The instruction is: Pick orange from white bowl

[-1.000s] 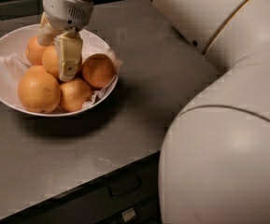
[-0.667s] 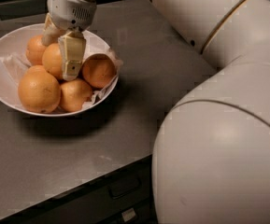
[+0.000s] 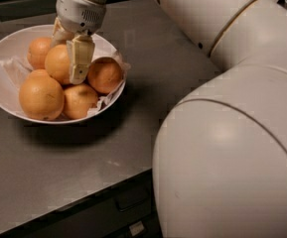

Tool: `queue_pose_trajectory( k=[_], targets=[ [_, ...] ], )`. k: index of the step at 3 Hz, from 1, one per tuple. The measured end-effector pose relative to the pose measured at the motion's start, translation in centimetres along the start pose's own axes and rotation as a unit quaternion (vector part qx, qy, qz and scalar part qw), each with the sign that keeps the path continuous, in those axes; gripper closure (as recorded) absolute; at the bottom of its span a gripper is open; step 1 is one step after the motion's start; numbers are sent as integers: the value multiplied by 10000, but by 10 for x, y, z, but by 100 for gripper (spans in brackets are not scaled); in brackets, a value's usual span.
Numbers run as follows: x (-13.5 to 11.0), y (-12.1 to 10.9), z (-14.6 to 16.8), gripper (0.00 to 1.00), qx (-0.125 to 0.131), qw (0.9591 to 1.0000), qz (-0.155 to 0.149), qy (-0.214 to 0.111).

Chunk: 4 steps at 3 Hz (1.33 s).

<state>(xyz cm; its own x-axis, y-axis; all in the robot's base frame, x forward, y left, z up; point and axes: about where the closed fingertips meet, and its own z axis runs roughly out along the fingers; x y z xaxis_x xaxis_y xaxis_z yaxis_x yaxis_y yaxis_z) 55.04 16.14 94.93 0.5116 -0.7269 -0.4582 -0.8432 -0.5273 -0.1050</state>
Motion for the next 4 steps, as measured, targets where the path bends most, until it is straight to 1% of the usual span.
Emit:
queue_pose_trajectory(
  k=[1, 2, 3, 4],
  targets=[
    [1, -1, 2, 39, -35, 10000, 33, 6],
    [1, -1, 2, 38, -35, 10000, 33, 6],
    [1, -1, 2, 57, -35, 10000, 33, 6],
    [1, -1, 2, 80, -34, 10000, 33, 6]
  ],
)
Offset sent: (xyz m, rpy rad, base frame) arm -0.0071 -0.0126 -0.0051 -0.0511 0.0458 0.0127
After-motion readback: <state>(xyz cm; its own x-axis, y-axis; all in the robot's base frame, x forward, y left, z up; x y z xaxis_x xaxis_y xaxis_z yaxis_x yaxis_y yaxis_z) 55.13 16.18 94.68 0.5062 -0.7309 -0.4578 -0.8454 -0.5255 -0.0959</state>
